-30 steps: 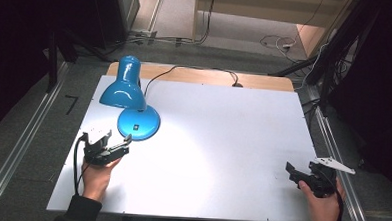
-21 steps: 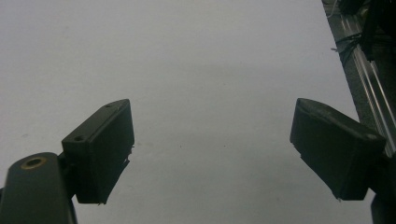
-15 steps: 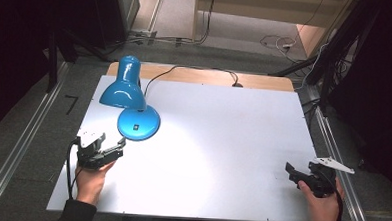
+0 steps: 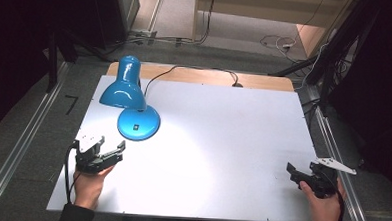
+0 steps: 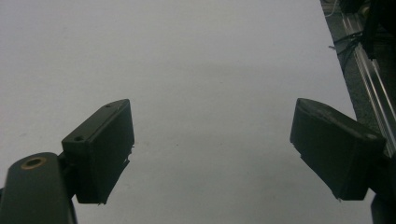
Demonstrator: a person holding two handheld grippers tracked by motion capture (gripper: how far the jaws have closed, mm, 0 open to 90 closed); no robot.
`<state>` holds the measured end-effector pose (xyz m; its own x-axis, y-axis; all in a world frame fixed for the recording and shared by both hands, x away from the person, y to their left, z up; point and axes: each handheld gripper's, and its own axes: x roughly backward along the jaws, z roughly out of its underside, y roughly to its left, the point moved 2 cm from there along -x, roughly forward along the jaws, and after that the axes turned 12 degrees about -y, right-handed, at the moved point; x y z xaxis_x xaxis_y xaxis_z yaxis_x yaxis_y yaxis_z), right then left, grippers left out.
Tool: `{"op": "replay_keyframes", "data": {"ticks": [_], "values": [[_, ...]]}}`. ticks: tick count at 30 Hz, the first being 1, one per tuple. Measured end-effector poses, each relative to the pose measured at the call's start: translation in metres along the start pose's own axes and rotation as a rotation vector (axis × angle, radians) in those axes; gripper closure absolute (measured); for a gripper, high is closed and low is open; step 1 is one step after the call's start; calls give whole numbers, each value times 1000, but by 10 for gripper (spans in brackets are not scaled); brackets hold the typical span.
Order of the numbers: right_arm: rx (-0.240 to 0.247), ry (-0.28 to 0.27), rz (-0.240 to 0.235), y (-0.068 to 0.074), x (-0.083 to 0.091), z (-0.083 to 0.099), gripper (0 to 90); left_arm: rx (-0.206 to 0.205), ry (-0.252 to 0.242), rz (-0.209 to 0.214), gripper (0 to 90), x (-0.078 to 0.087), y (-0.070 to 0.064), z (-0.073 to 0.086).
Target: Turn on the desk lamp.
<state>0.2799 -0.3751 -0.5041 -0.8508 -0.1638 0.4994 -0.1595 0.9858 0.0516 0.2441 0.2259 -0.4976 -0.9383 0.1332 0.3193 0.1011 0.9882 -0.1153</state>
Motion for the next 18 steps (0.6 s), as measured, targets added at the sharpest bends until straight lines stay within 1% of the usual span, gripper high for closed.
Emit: {"op": "replay_keyframes", "data": {"ticks": [3, 5, 8, 10, 14, 17, 18], "values": [[7, -6, -5, 0, 1, 0, 122, -1, -7, 1, 261, 2, -1, -1], [3, -6, -3, 0, 2, 0, 122, 0, -8, 1, 261, 2, -2, -1], [-4, -2, -2, -1, 2, 0, 122, 3, -2, -2, 261, 4, -1, 0], [-2, -5, -2, -2, 2, 0, 122, -1, 1, -2, 261, 5, 1, 1], [3, -10, -4, -2, 3, 0, 122, 7, 0, -1, 261, 9, 3, 2], [1, -8, -1, -2, 3, 0, 122, 10, 1, 5, 261, 12, 4, 3], [2, -7, 0, -2, 3, 0, 122, 5, 5, 10, 261, 13, 4, 4]]}}
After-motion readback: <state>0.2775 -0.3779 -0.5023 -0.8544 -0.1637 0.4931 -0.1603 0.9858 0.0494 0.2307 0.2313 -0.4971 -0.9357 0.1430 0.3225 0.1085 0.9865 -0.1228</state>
